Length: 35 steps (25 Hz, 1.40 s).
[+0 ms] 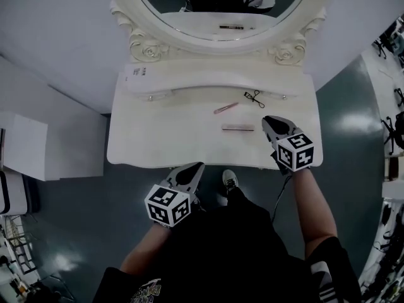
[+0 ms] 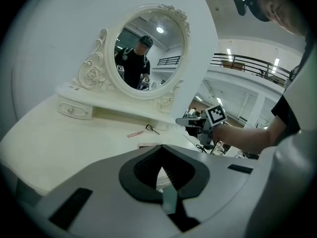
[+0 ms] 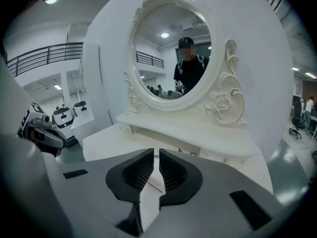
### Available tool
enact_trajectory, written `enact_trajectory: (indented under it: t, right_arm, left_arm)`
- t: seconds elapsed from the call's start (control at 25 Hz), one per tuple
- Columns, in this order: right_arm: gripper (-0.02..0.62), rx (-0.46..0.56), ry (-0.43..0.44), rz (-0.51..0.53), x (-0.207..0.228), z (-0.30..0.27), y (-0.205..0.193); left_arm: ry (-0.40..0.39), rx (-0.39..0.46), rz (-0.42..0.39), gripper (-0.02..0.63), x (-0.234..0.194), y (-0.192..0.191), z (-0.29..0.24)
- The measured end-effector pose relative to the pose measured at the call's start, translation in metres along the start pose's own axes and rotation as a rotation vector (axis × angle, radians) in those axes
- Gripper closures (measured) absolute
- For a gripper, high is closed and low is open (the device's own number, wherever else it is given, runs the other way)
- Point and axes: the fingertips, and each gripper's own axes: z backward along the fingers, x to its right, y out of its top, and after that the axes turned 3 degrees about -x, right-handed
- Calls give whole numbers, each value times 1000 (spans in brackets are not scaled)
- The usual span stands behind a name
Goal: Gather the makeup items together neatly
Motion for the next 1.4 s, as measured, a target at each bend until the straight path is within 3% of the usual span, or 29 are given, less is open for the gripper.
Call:
enact_trajectory:
  t: [0.12, 0.24, 0.4, 0.8, 0.92, 1.08, 1.4]
  right_arm:
    - [555, -56, 5, 41, 25, -28, -5]
    - [488, -128, 15, 100, 44, -56, -13]
    - [488, -211, 36, 179, 67, -91, -25]
    - [488, -333, 101, 232, 86, -148, -44]
    - [488, -329, 59, 261, 87, -158, -48]
    - [488, -292, -33, 222, 94, -167, -49]
    - [488, -272, -47, 203, 93, -177, -48]
  left_arm:
    - [34, -1, 27, 598, -5, 0, -12]
    - [57, -1, 56, 598, -6, -1, -25]
    - [91, -5, 96, 598, -10, -5, -43]
    - [144, -5, 168, 598, -13, -6, -78]
    - [154, -2, 178, 598, -15, -4, -84]
    - [169, -2, 193, 598, -19, -4, -87]
    - [180, -10, 203, 598, -22, -4, -90]
